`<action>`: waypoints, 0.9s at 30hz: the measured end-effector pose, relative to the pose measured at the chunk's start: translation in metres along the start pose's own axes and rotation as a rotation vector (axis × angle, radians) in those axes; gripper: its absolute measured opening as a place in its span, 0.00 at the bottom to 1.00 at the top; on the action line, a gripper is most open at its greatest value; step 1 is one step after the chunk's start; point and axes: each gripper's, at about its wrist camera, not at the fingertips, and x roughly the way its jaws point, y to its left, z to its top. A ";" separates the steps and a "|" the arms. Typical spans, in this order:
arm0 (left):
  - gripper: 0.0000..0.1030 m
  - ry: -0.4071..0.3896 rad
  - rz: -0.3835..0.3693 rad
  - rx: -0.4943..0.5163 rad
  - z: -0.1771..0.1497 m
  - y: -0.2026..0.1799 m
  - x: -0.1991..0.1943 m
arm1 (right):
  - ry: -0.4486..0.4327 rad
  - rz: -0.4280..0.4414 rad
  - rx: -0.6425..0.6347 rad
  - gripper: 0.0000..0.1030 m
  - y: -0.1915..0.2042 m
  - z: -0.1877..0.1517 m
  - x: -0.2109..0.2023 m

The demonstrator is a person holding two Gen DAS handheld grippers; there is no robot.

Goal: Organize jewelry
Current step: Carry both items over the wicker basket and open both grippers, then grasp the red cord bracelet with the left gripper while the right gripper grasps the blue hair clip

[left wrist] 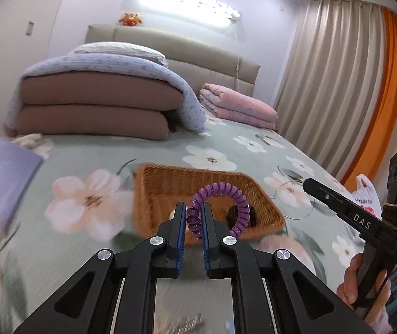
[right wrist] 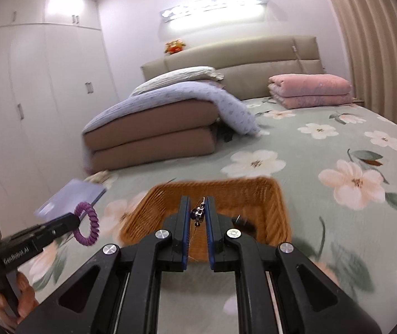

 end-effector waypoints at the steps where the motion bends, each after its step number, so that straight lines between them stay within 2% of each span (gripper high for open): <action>1: 0.10 0.005 0.001 -0.004 0.004 0.000 0.013 | 0.002 0.002 0.014 0.11 -0.005 0.005 0.009; 5: 0.10 0.028 0.025 -0.025 0.005 0.004 0.067 | 0.049 0.011 0.071 0.11 -0.028 0.015 0.056; 9: 0.10 0.091 0.054 -0.068 -0.004 0.020 0.108 | 0.125 0.039 0.075 0.11 -0.027 0.013 0.107; 13: 0.10 0.144 0.058 -0.030 -0.016 0.024 0.126 | 0.198 0.040 0.066 0.11 -0.023 -0.003 0.144; 16: 0.10 0.162 0.058 -0.037 -0.019 0.028 0.133 | 0.230 0.021 0.050 0.11 -0.025 -0.013 0.156; 21: 0.12 0.146 0.052 0.006 -0.020 0.018 0.131 | 0.268 0.050 0.111 0.14 -0.038 -0.021 0.161; 24: 0.31 0.139 0.057 0.004 -0.019 0.018 0.128 | 0.251 0.031 0.121 0.20 -0.044 -0.019 0.154; 25: 0.45 0.133 0.062 -0.003 -0.019 0.019 0.126 | 0.242 0.022 0.121 0.25 -0.046 -0.019 0.150; 27: 0.48 0.105 0.070 -0.014 -0.017 0.022 0.118 | 0.225 0.022 0.133 0.26 -0.047 -0.017 0.141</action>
